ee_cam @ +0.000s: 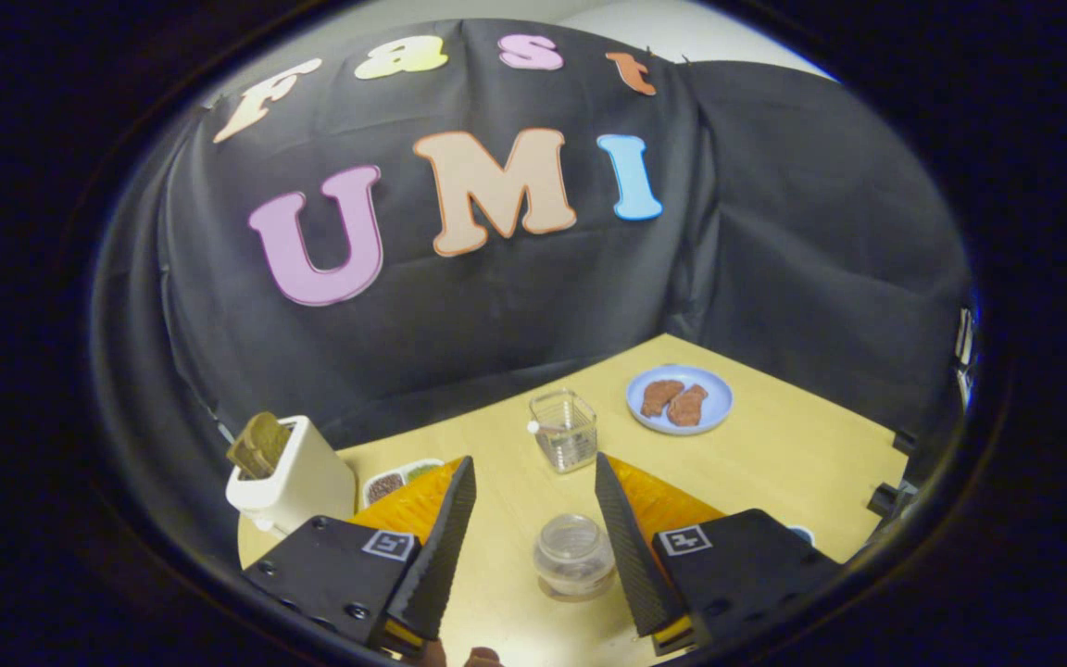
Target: Take the bottle from table, then pour the juice into the cup, finally place the bottle on the coaster
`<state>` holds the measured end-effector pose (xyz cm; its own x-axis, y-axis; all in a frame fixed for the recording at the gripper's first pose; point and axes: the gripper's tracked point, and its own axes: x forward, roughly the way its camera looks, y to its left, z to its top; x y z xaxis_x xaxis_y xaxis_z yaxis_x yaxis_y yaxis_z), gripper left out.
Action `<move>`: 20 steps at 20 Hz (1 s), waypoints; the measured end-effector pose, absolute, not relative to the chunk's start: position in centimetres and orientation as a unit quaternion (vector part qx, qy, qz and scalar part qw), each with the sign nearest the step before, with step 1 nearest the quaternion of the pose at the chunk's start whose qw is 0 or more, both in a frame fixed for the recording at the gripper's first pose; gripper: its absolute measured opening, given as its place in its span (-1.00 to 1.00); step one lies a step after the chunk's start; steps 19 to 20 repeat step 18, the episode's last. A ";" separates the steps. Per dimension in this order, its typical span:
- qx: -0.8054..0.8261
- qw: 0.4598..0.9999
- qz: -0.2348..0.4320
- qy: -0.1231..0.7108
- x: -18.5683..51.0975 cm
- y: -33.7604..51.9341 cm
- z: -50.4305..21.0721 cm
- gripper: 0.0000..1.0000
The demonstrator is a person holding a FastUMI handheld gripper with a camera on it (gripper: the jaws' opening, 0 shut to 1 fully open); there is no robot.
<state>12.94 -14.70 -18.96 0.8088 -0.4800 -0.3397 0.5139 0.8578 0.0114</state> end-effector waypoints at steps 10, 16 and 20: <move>-0.014 0.987 -0.155 0.030 14.8 -11.2 -3.2 0.59; -0.005 0.989 -0.148 -0.010 13.3 -11.4 1.4 0.59; -0.001 0.988 -0.152 -0.021 12.6 -12.0 2.5 0.59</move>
